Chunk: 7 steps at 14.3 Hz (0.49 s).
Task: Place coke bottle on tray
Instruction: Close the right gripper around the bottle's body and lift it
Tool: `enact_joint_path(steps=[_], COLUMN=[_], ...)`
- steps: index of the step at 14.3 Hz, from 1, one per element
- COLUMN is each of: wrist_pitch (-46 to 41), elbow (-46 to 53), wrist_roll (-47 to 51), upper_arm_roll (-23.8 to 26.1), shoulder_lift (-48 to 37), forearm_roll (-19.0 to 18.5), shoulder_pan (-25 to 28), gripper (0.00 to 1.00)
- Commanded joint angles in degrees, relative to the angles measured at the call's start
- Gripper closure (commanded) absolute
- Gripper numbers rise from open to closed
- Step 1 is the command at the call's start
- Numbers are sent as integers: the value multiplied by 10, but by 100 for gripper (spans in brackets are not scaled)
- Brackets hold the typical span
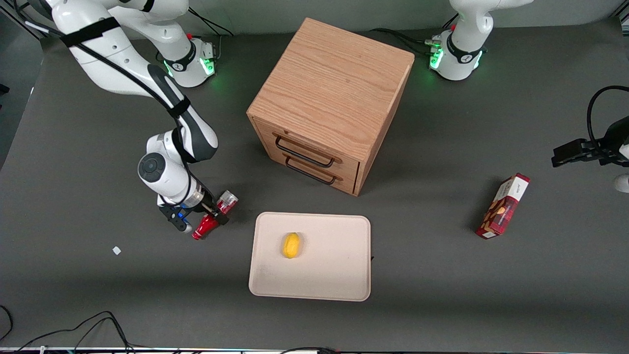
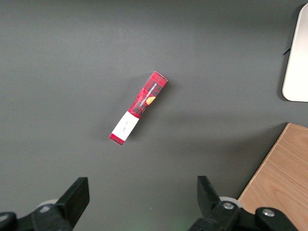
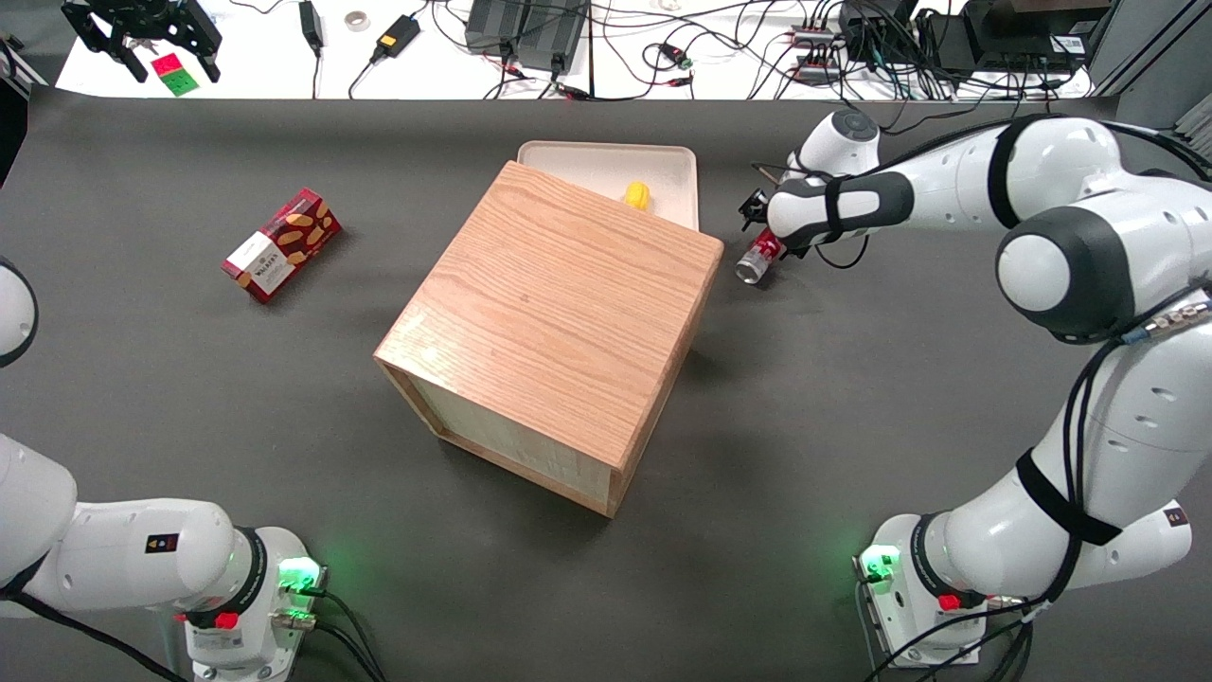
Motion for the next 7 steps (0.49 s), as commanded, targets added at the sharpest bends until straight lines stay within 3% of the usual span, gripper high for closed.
enact_joint_path(steps=[1,7], wrist_pitch=[12,12], elbow=[16,16], wrist_roll=[18,17], upper_arm_roll=[-1,-2], shoulder_lift=[22,24], forearm_roll=[-16,-22], shoulder_pan=[1,1], gripper=[0,0])
